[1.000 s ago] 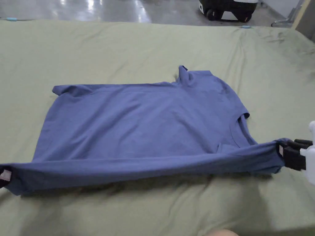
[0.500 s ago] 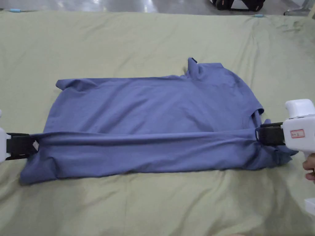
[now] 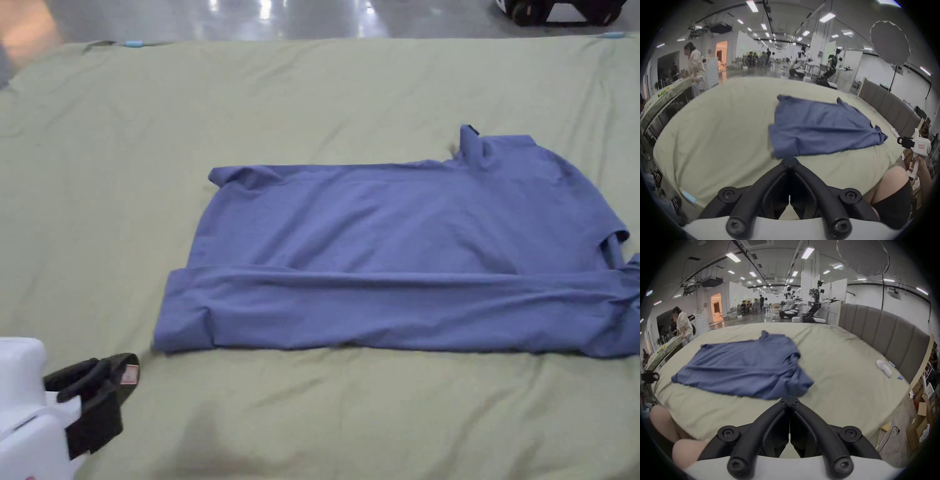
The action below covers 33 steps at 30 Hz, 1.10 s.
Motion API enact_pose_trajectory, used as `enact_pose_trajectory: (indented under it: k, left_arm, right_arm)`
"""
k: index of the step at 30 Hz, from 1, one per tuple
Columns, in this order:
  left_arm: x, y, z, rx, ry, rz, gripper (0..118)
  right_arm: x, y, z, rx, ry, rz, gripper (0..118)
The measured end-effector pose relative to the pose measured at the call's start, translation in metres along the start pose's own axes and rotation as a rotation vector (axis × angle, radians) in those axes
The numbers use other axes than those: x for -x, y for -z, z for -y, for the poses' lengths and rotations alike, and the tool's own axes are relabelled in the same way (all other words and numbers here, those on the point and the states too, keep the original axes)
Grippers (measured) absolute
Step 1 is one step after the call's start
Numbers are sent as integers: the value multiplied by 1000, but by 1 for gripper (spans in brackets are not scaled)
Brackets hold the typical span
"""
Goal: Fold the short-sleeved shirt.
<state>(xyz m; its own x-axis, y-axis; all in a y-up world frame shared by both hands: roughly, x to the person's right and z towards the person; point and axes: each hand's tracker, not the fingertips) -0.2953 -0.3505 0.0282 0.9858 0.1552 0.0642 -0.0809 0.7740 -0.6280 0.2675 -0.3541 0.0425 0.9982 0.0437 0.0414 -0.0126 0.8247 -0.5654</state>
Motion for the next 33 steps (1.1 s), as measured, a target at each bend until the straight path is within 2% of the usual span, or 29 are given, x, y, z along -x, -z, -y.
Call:
enact_pose_trajectory:
  k: [1,5,6,8,9,11,12,13,14,15,16,18,22,23,24,25,26,28,29,31,33]
  left_arm:
    - [-1,11,1,13,0,-8,0]
    - [11,64,-1,-14,-4,-44,0]
    - [13,75,-6,-13,-12,-57,8]
    - [5,90,-14,-12,-15,-104,78]
    - [5,103,-16,17,-5,-125,102]
    - [5,120,-18,108,-6,-141,101]
    - [4,126,-16,137,-11,-117,92]
    - [5,129,-13,144,-15,-60,54]
    - [0,132,-11,146,3,-45,34]
    - [0,130,-10,122,105,-189,20]
    - [-3,125,-11,96,144,-127,8]
    - [-12,116,-13,84,179,-128,6]
    - [-20,97,-21,30,153,-79,6]
    - [-19,94,-25,32,144,-70,6]
    - [-18,91,-27,26,139,-64,6]
    - [-18,88,-29,21,137,-60,6]
    - [-17,88,-31,28,139,-51,6]
    - [-22,86,-32,36,146,-44,6]
    - [-22,87,-32,38,146,-41,6]
    - [-22,91,-32,63,132,-34,6]
    - [-23,93,-30,79,121,-29,6]
  right_arm:
    - [5,-1,6,29,-5,-30,3]
    - [16,5,10,47,-3,-42,3]
    - [17,5,10,53,4,-42,3]
    - [18,11,8,65,6,-38,3]
    - [19,11,7,66,5,-36,3]
    - [20,12,5,68,7,-45,3]
    - [20,13,4,69,8,-45,3]
    - [21,14,3,70,8,-45,3]
    - [21,15,3,71,7,-46,3]
    - [21,17,2,73,7,-46,3]
    - [19,17,4,74,9,-45,3]
    - [18,22,3,80,14,-45,3]
    - [13,39,0,78,-21,-27,3]
    - [10,46,-2,68,-43,-2,13]
    - [6,54,-3,63,-60,30,40]
    - [3,64,-9,70,-57,27,40]
    - [-2,78,-18,106,-49,28,55]
    - [-18,104,-23,140,11,4,118]
    - [-24,117,-30,116,13,-4,118]
    - [-27,141,-43,146,43,40,118]
    - [-34,162,-44,172,84,22,116]
